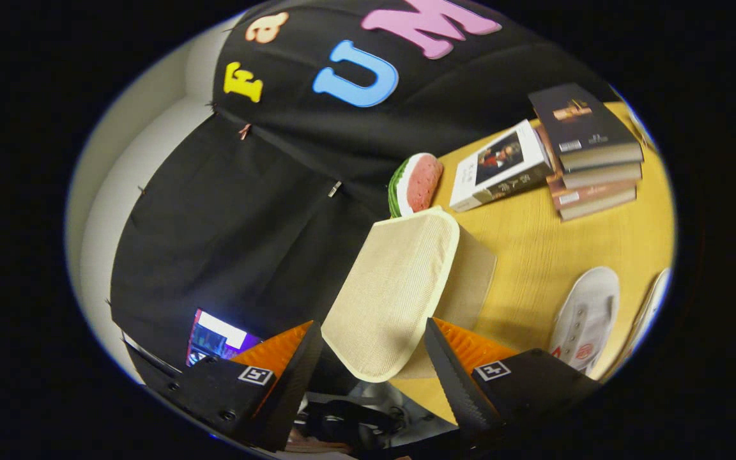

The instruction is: Open the storage box then place both shoes into the box .Put the left shoe in first, then the right shoe, with the right side of both shoes facing outward in a uniform manner.

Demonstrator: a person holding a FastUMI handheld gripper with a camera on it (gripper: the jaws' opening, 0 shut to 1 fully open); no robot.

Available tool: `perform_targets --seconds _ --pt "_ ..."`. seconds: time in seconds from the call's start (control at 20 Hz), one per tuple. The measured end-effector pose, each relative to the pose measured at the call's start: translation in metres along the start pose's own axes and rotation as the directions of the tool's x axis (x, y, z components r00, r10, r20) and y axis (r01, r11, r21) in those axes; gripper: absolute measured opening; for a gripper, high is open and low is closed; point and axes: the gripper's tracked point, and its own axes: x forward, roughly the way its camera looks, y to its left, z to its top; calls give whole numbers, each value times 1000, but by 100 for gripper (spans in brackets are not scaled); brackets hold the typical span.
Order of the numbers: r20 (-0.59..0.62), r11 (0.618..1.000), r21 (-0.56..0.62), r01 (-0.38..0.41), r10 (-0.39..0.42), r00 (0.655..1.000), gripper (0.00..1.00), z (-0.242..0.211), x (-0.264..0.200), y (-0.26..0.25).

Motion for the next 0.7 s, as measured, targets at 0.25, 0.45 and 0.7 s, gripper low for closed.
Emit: perform_targets --seconds 0.25,0.45,0.7 --pt "-1 970 240 -38 39 999 97 -6 24 -24" --pt "-52 974 226 10 2 999 97 -26 43 -39" --pt "-33 963 268 -6 16 999 83 -25 55 -27"
